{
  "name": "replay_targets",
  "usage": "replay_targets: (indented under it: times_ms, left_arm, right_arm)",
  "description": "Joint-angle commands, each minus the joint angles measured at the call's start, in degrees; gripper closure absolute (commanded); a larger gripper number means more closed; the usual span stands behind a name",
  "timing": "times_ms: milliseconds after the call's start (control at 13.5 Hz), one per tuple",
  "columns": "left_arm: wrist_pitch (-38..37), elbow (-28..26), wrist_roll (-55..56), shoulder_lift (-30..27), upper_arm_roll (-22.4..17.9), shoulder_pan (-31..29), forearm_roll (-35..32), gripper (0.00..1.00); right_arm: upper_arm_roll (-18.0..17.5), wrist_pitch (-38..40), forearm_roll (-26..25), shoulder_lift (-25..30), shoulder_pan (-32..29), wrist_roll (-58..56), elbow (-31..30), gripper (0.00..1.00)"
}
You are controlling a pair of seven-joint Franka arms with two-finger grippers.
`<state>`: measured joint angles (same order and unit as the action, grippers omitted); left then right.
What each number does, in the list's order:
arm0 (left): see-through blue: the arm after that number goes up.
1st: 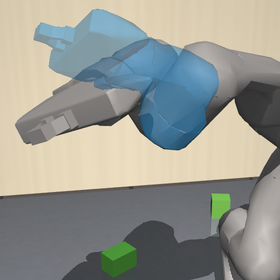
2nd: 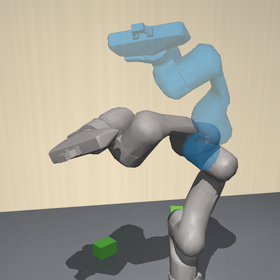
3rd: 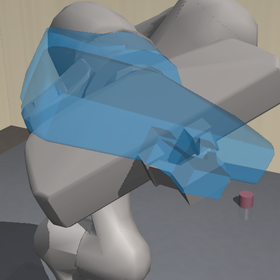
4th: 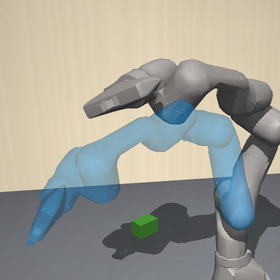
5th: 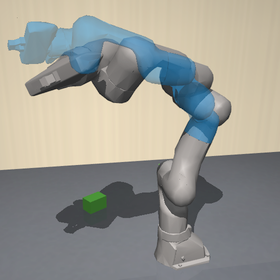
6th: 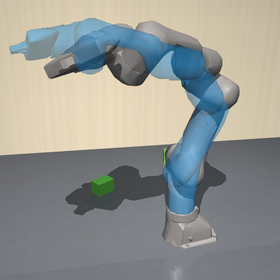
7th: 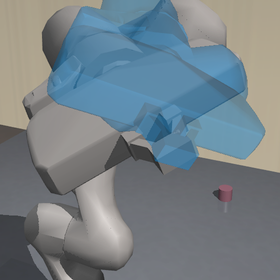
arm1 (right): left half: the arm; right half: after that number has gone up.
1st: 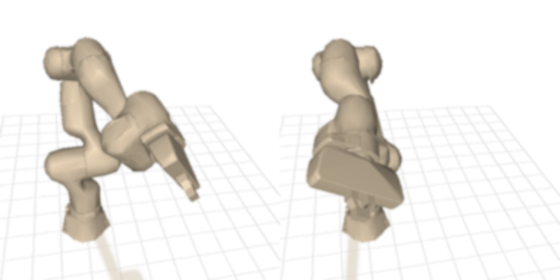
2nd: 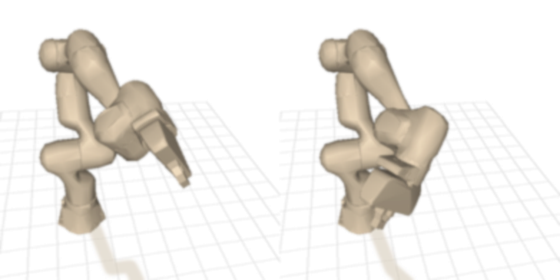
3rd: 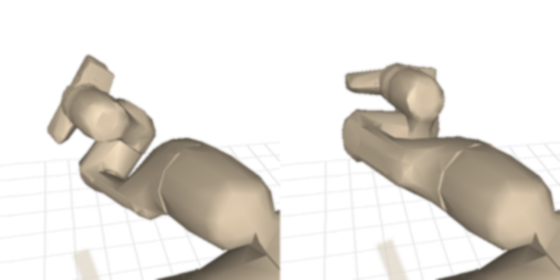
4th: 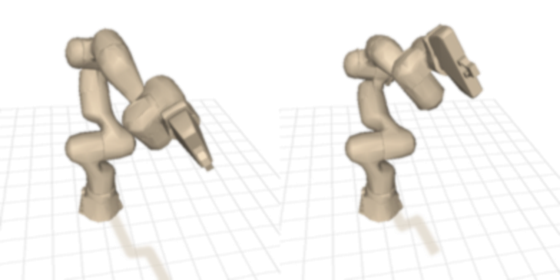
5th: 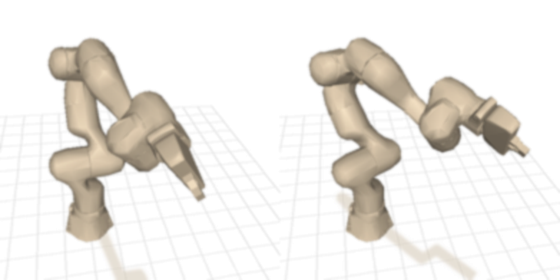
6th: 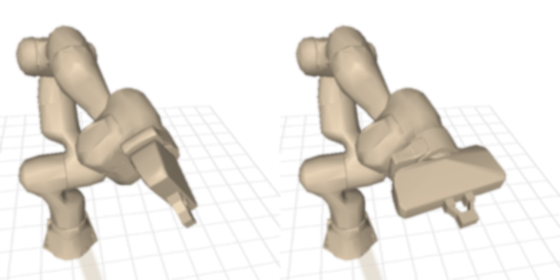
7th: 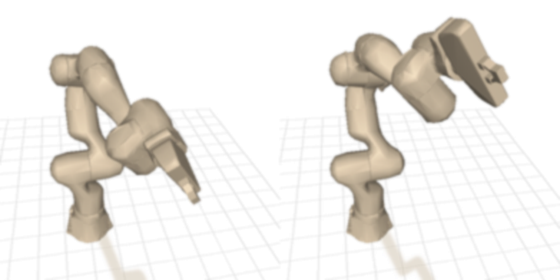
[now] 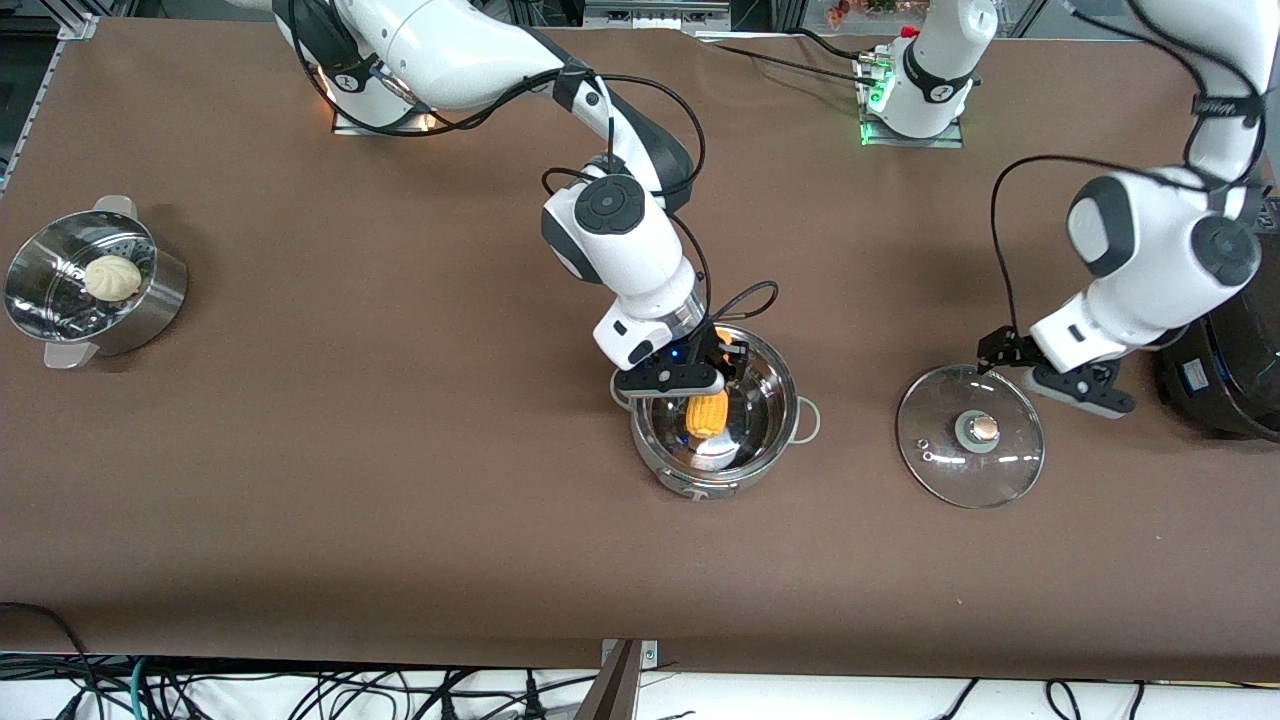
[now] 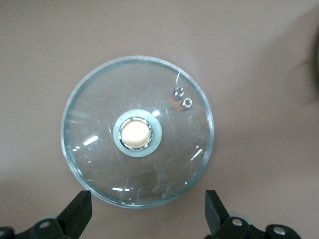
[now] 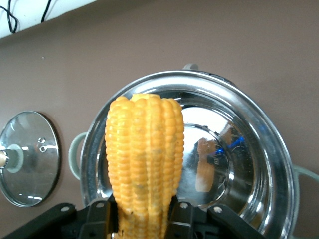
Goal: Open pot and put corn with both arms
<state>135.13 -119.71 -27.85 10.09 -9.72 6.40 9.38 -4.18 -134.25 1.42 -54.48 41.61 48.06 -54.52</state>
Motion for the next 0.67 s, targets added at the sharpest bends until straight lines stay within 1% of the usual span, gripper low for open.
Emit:
replay_targets:
  times_ms: [0,74,148,223,297,371,445,520,594]
  left_arm:
    - [-4.3,-2.3,0.0,-9.6,-0.6,-0.1,-6.2,0.0]
    - [-6.0,-1.9,0.1,-12.0,-0.6,-0.6,-9.9,0.0]
    - [-7.4,-1.5,0.1,-13.6,-0.6,-1.0,-11.2,0.0]
    - [-9.3,-0.1,0.1,-14.7,-0.5,-1.2,-11.5,0.0]
    - [-13.5,2.3,0.2,-15.2,-0.2,-1.3,-11.5,0.0]
    - [-19.3,6.5,0.2,-15.3,-0.1,-2.0,-11.5,0.0]
    - [-26.1,12.0,0.3,-15.1,-0.1,-2.4,-11.6,0.0]
    - [-31.0,15.3,0.5,-14.9,-0.2,-2.4,-11.7,0.0]
    - [-34.5,17.4,0.6,-14.8,0.0,-2.7,-12.0,0.0]
  right_arm:
    - [0.6,-1.1,-0.1,-2.7,0.8,-3.0,3.0,1.0]
    - [0.6,-1.2,-0.1,-3.1,0.8,-4.4,3.0,1.0]
    - [0.6,-1.4,-0.1,-3.7,0.8,-4.9,3.0,1.0]
    - [0.6,-2.0,-0.1,-4.0,0.8,-5.0,3.0,1.0]
    - [0.5,-2.3,-0.1,-4.1,0.8,-5.0,3.0,1.0]
    - [0.6,-2.5,-0.1,-4.3,0.9,-5.0,3.0,1.0]
    - [0.6,-3.4,-0.1,-4.7,0.9,-5.0,3.0,1.0]
    - [0.5,-4.6,-0.1,-4.9,0.9,-5.0,3.0,1.0]
    - [0.6,-5.6,-0.1,-5.7,0.9,-5.0,3.0,1.0]
